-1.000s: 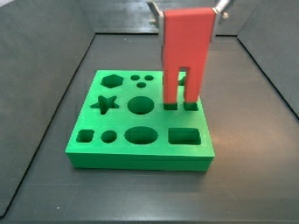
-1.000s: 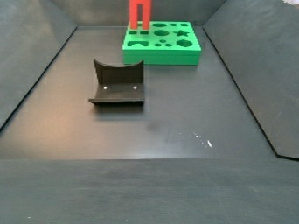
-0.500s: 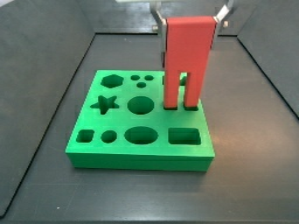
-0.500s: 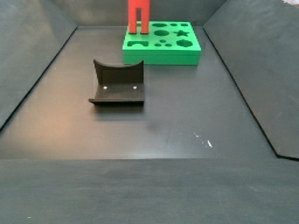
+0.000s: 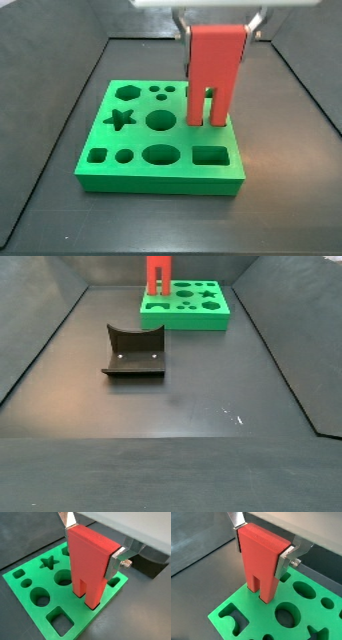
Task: Insert the double-square object.
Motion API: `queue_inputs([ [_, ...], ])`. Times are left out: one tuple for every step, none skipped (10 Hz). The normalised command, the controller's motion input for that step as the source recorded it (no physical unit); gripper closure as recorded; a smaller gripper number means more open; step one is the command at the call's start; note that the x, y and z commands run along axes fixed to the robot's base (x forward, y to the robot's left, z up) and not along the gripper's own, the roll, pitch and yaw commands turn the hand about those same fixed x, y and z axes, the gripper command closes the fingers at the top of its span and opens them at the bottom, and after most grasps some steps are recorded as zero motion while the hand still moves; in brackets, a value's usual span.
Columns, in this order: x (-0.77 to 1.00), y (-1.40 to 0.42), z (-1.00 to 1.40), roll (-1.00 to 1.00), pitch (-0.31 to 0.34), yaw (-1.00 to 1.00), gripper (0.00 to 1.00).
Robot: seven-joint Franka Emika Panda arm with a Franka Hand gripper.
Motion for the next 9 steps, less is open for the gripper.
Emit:
queue_inputs([
  [0.35, 0.00, -0.52, 0.13, 0.194, -0.09, 1.00],
  [0.14, 0.00, -0.53, 0.13, 0.101, 0.00, 1.00],
  [0.03, 0.00, -0.49, 0.15, 0.046, 0.00, 1.00],
  [0.04, 0.00, -0.43, 0.18, 0.060, 0.00, 1.00],
  [0.06, 0.00, -0.35, 0.17, 0.036, 0.00, 1.00],
  [0.03, 0.00, -0.30, 0.10, 0.011, 0.00, 1.00],
  [0.06, 0.00, -0.27, 0.00, 0.000, 0.00, 1.00],
  [0.07, 0.01, -0.04, -0.04, 0.000, 0.00, 1.00],
  [0.00, 0.00, 0.00, 0.00, 0.000, 0.00, 1.00],
])
